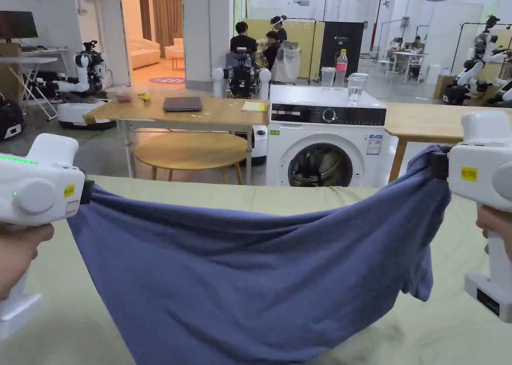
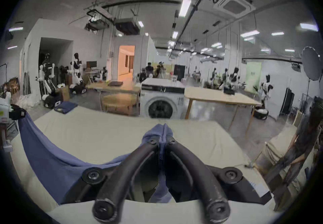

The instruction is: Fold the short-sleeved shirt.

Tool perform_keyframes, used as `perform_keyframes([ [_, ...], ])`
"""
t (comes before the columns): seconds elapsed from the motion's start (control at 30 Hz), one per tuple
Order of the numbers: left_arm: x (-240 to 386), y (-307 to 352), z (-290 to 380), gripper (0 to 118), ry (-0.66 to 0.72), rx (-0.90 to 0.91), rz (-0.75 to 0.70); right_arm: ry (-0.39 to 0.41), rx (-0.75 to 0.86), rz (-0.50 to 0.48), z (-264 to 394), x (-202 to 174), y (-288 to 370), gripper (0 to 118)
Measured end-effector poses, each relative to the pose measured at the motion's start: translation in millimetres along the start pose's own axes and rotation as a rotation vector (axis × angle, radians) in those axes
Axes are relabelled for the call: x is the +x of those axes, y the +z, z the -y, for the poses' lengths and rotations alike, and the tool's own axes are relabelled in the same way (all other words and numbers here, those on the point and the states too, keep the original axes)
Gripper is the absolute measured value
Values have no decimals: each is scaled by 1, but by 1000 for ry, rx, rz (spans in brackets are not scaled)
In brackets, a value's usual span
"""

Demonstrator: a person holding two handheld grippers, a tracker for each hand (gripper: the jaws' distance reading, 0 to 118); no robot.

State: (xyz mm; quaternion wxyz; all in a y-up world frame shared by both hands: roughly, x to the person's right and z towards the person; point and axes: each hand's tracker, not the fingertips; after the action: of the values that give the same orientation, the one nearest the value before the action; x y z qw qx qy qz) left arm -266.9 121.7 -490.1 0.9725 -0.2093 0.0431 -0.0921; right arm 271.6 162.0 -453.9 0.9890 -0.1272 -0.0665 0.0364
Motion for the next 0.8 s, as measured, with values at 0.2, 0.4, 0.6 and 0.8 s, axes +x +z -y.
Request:
perform_keyframes([
  [0.2, -7, -5, -72, 0, 11, 120, -55, -43, 108, 57, -68, 7, -11, 1],
  [0.4, -10, -19, -125, 0, 22, 178, -95, -56, 152, 85, -99, 10, -33, 1],
  [0.6, 10, -60, -94, 0, 0, 111, -111, -47, 98, 98, -53, 1, -75, 1],
  [0.8, 26, -91, -26, 0, 50, 18, -80, -72, 21, 127, 26, -3, -98, 1],
])
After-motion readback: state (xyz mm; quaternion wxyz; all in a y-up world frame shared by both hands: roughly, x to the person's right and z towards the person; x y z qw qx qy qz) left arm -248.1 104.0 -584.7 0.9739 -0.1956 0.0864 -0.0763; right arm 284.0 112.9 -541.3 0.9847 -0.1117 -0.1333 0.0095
